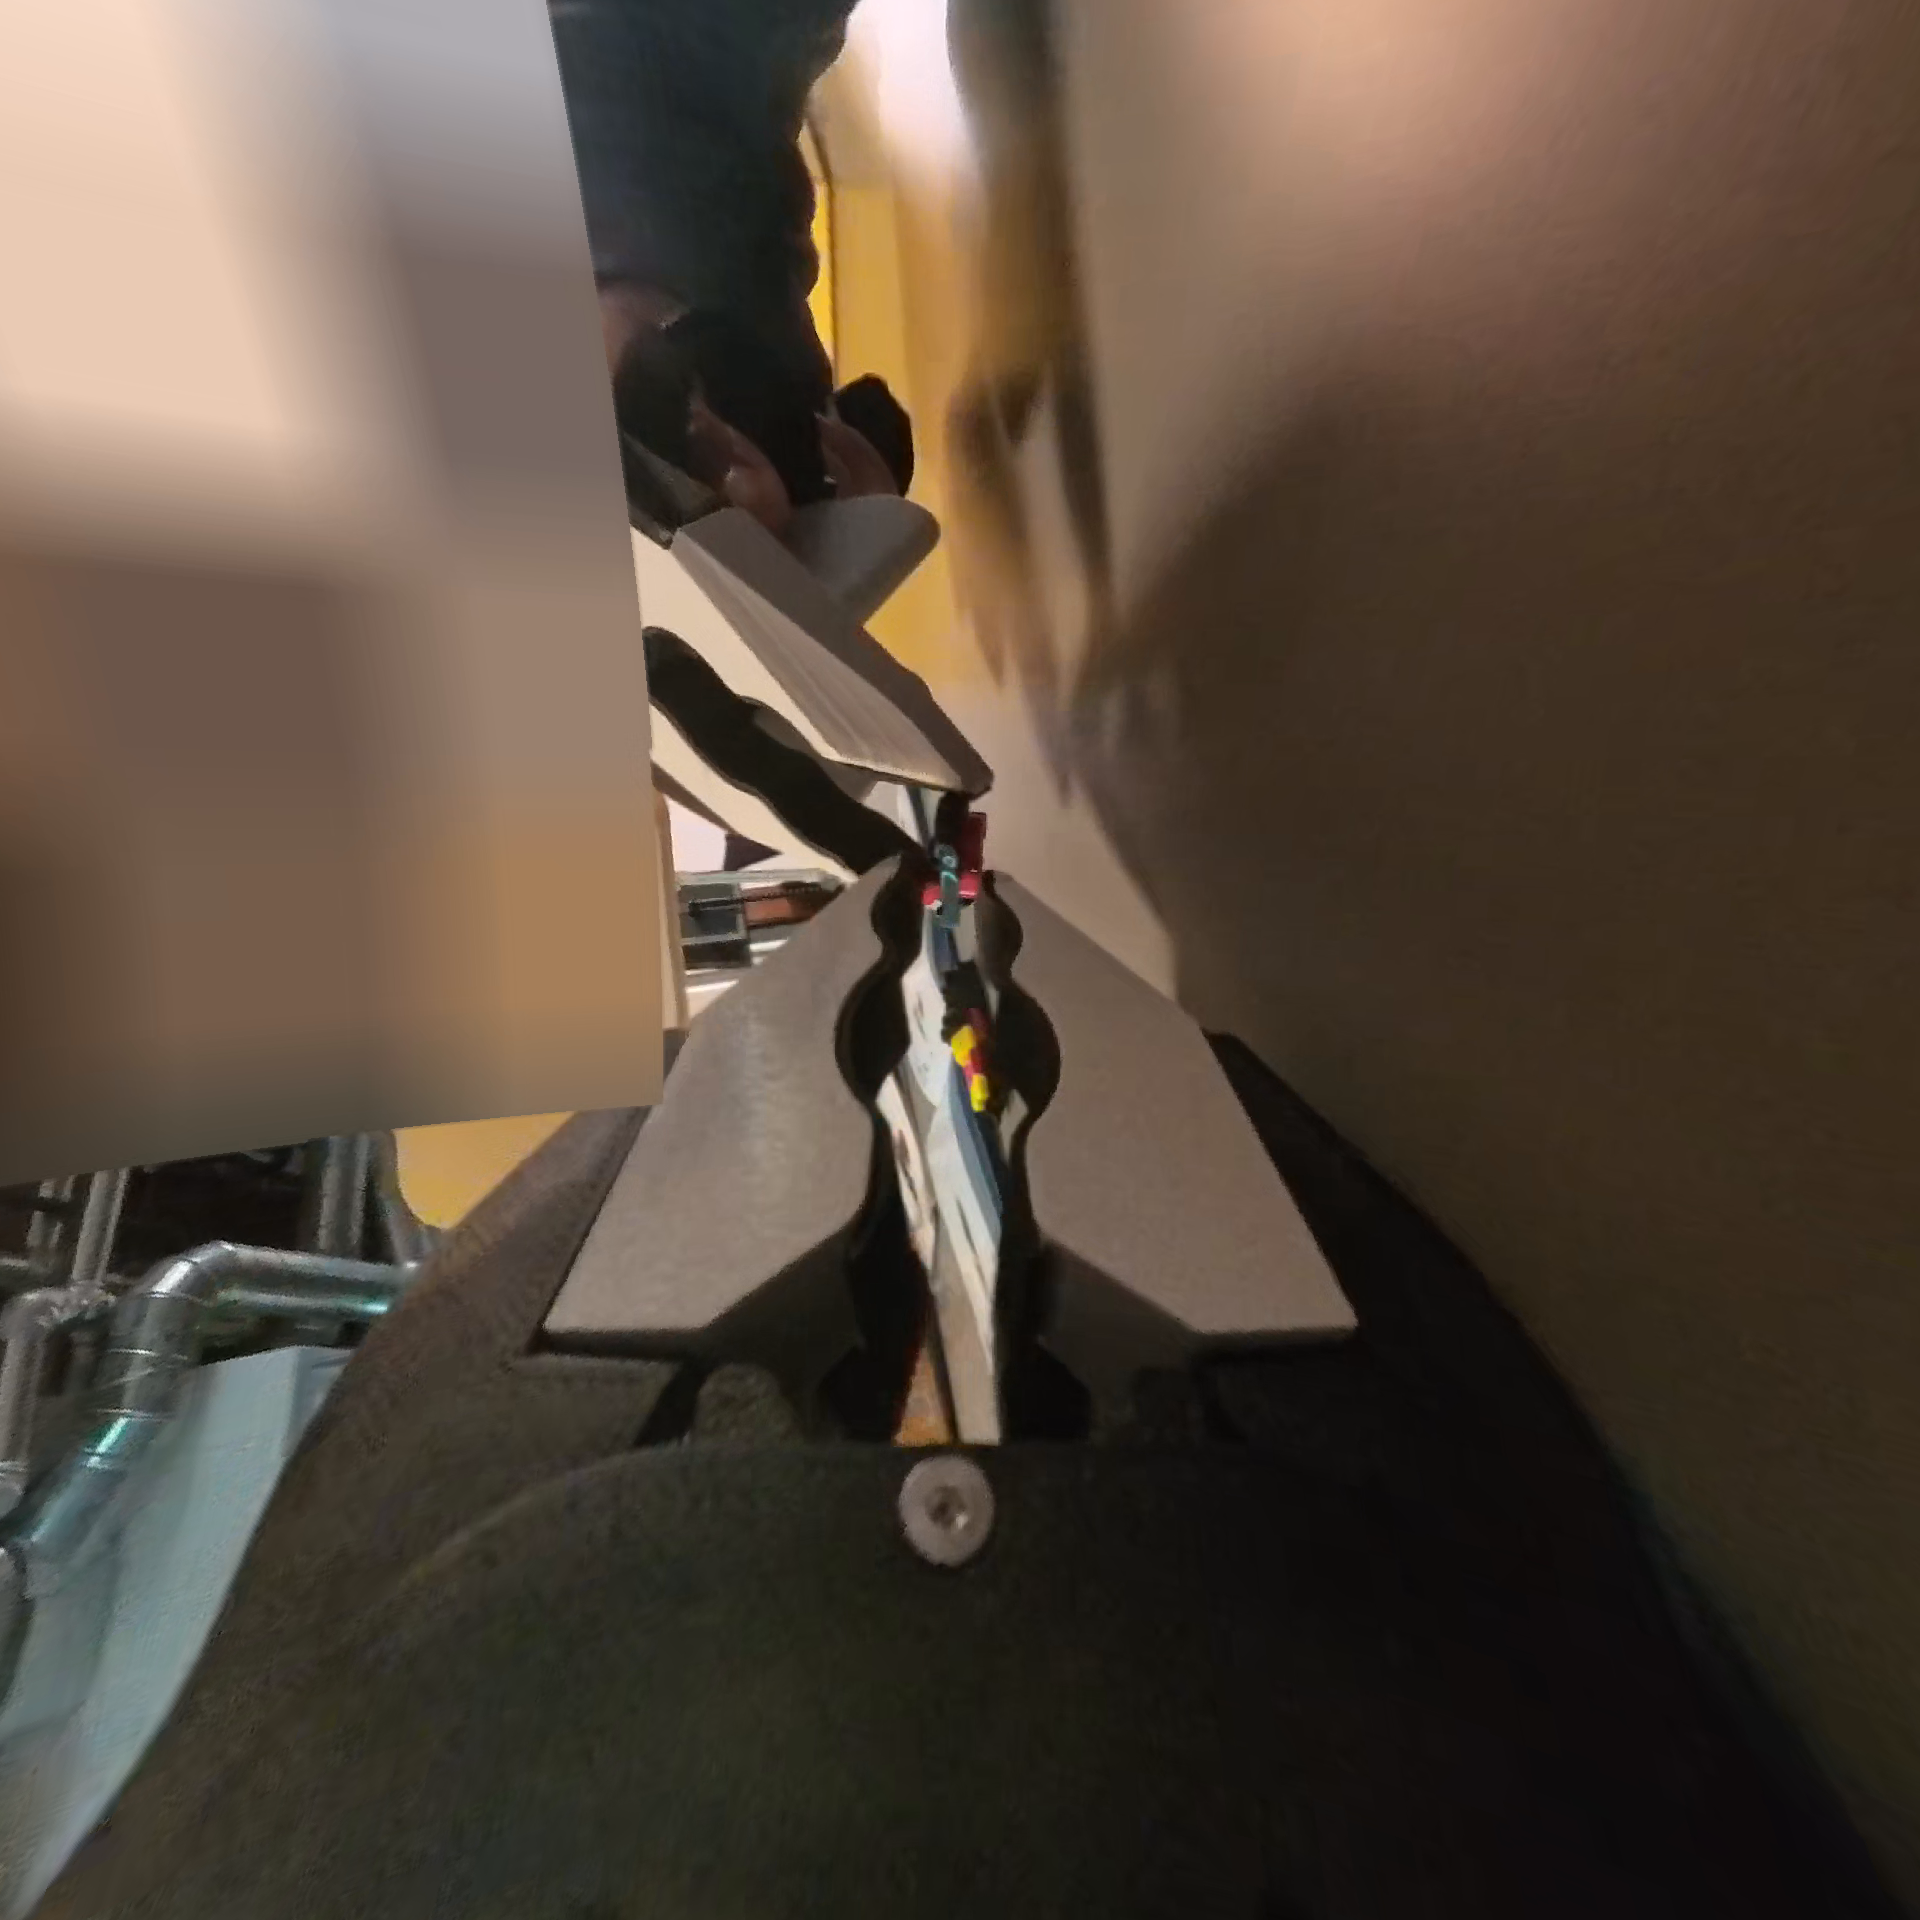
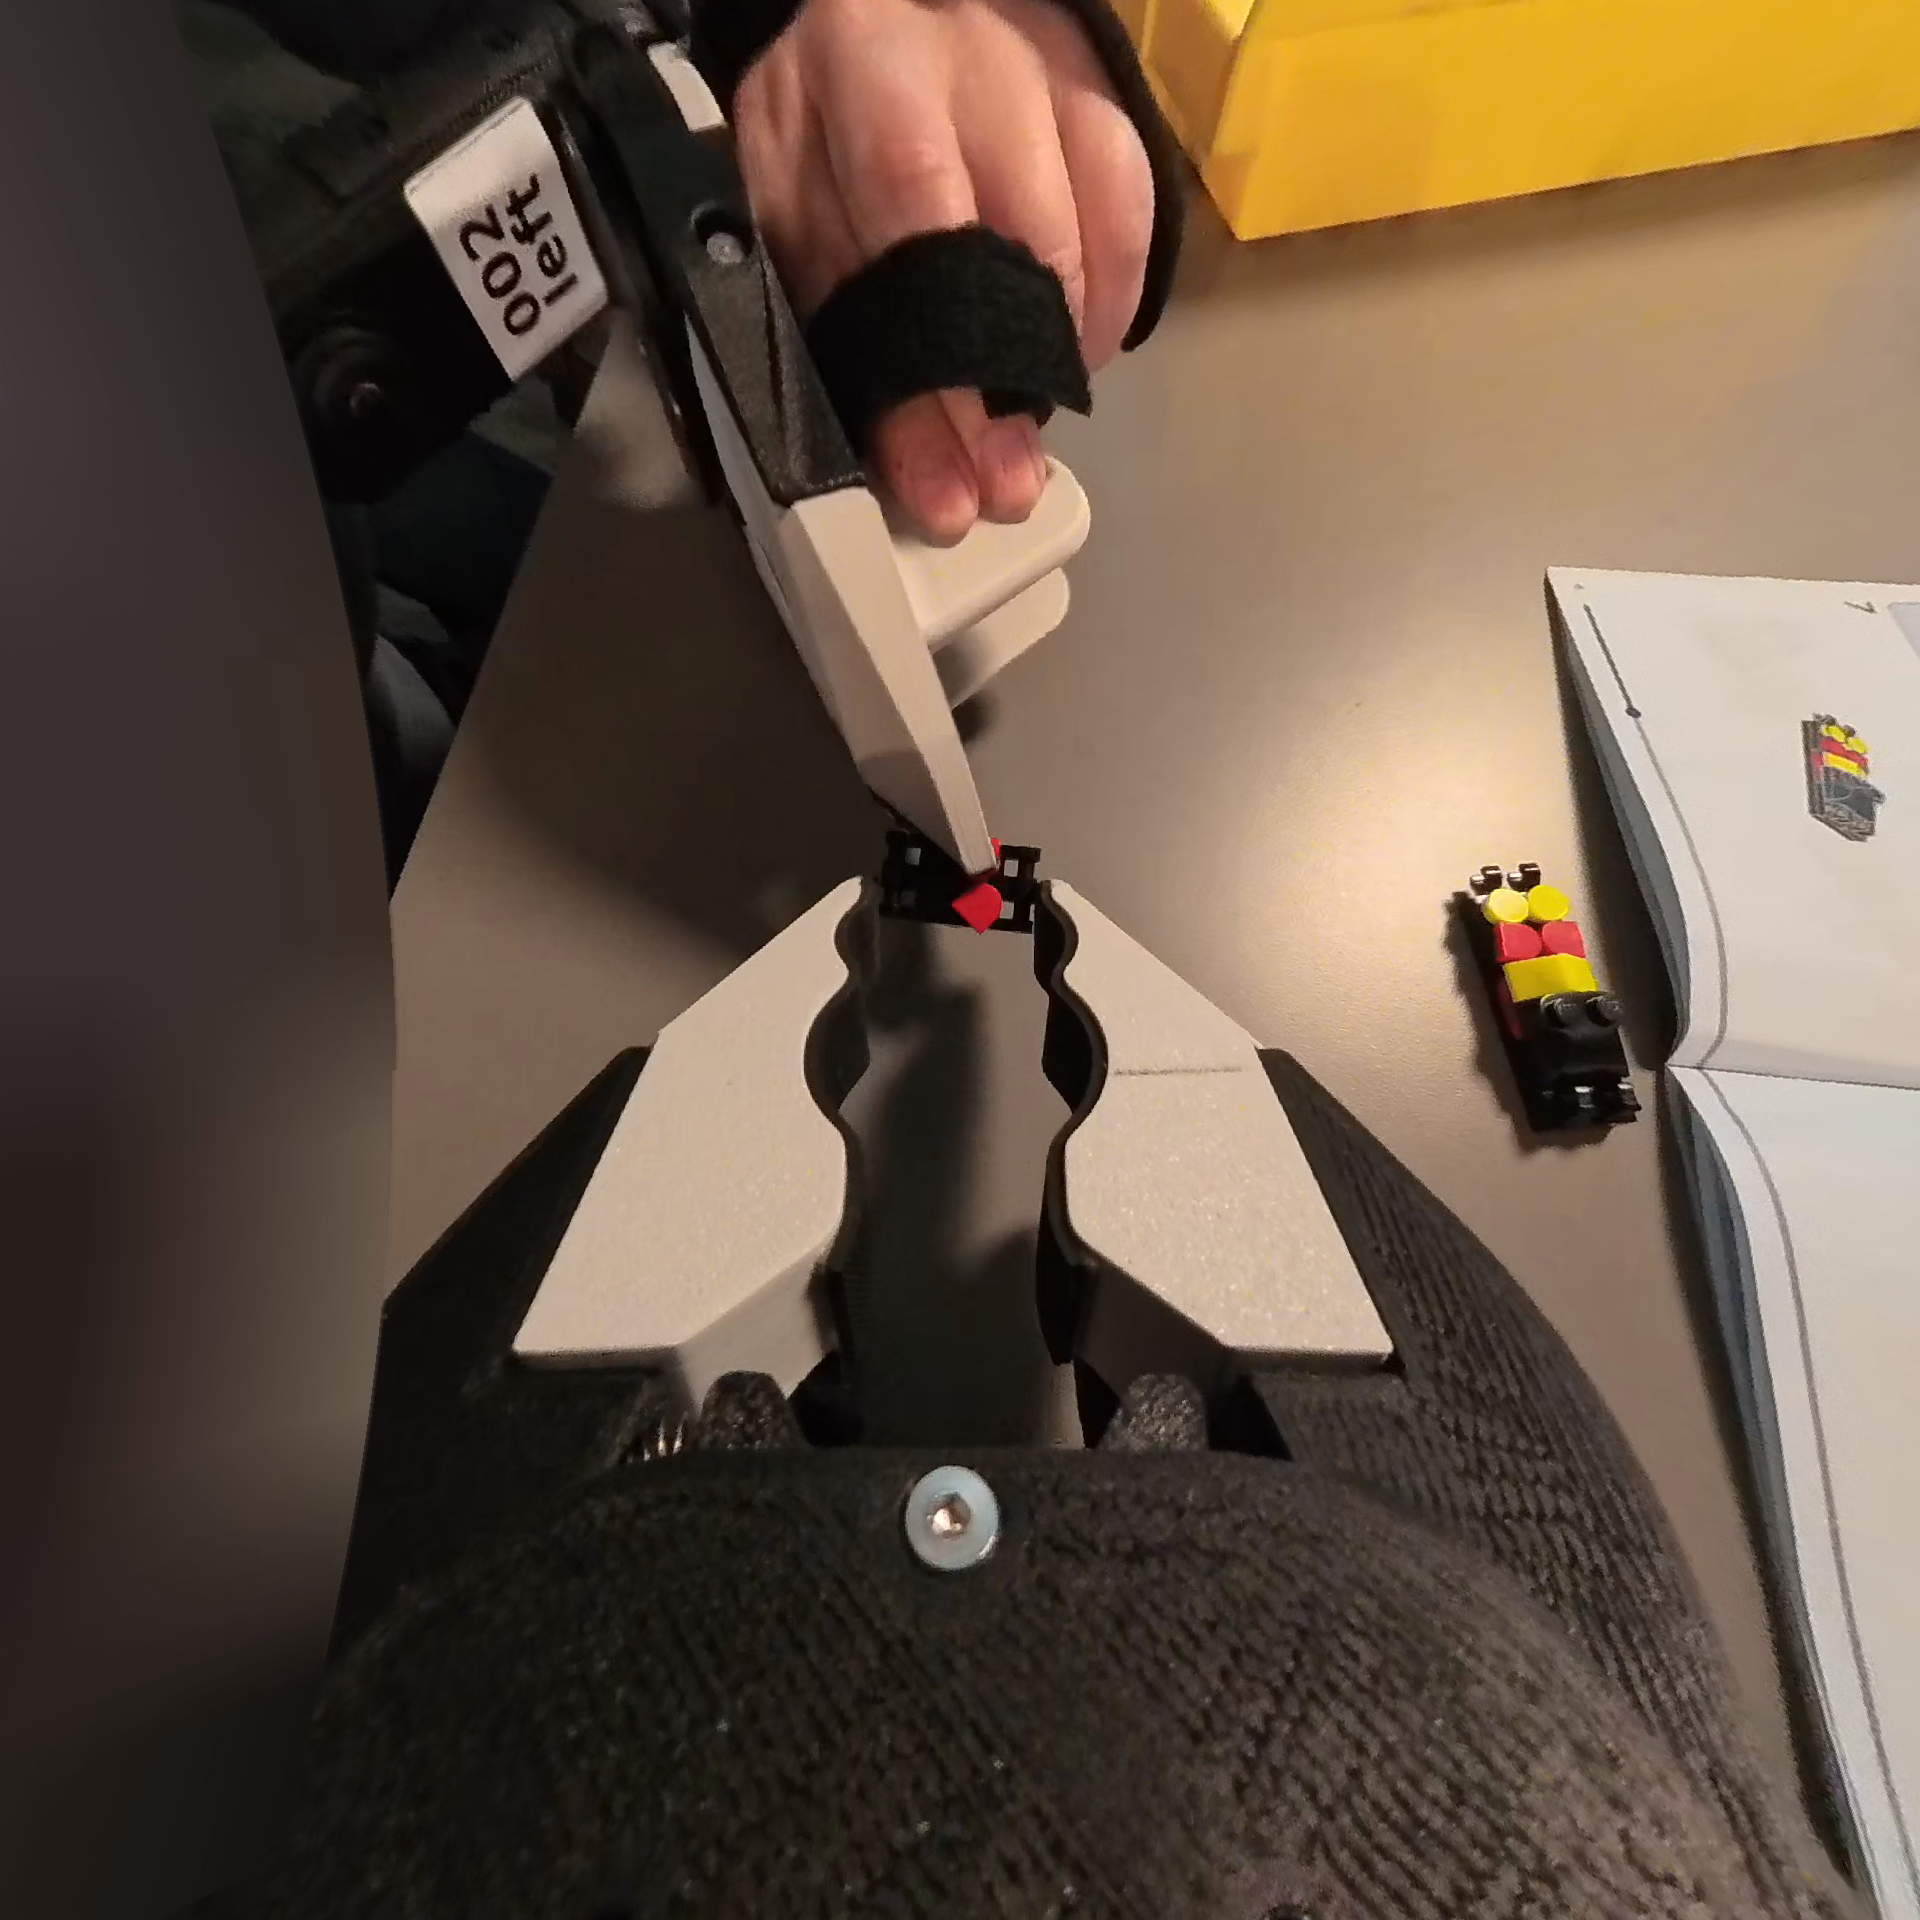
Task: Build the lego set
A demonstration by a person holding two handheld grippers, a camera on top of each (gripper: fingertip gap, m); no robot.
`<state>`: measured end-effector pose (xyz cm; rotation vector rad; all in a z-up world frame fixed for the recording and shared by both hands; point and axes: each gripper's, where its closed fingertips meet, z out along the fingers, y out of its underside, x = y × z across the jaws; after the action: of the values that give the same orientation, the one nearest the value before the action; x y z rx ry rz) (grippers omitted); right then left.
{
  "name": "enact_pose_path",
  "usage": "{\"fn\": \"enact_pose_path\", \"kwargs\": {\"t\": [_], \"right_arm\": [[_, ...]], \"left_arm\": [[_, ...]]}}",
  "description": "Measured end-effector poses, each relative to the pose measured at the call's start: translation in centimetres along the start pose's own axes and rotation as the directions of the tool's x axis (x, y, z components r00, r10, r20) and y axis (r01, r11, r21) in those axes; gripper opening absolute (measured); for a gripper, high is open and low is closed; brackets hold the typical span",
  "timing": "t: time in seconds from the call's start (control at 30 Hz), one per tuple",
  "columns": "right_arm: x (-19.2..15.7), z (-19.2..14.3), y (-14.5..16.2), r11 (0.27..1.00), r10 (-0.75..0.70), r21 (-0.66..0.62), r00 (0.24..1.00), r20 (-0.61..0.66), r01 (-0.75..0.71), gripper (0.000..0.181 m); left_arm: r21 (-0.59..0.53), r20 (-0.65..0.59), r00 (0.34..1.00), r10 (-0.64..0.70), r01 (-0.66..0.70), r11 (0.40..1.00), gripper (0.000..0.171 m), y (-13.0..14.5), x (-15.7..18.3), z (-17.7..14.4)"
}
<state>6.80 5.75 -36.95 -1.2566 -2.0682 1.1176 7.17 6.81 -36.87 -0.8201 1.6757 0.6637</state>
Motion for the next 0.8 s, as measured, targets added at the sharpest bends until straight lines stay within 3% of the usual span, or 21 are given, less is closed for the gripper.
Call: {"fn": "enact_pose_path", "kwargs": {"t": [0.03,0.17,0.27,0.37,0.5,0.8], "right_arm": [[0.2,0.0,-0.1,1.000,0.004,0.010,1.000,-0.009,-0.004,0.028],[1.6,0.1,-0.1,0.999,-0.010,0.035,0.996,-0.092,0.013,0.029],[2.9,0.1,0.0,0.993,-0.112,0.010,0.973,-0.202,0.117,0.036],[3.8,0.1,-0.3,0.966,-0.254,-0.033,0.911,-0.325,0.258,0.030],[4.3,0.3,-1.1,0.925,-0.366,-0.068,0.827,-0.427,0.374,0.014],[4.5,0.2,-1.7,0.871,-0.475,-0.145,0.725,-0.499,0.470,0.007]], "left_arm": [[-0.005,-0.005,1.000,-0.026,0.025,1.000,0.009,0.2,0.0,0.0],[-0.020,-0.051,0.968,-0.247,0.246,0.969,0.009,1.3,-0.3,0.4],[-0.020,-0.095,0.875,-0.475,0.475,0.880,0.010,2.3,-0.8,0.5],[-0.015,-0.127,0.773,-0.622,0.625,0.780,0.010,2.9,-1.2,0.5],[-0.001,-0.155,0.692,-0.706,0.714,0.700,0.010,3.0,-1.6,0.4],[0.019,-0.192,0.646,-0.738,0.755,0.656,0.009,2.9,-1.7,0.1]]}}
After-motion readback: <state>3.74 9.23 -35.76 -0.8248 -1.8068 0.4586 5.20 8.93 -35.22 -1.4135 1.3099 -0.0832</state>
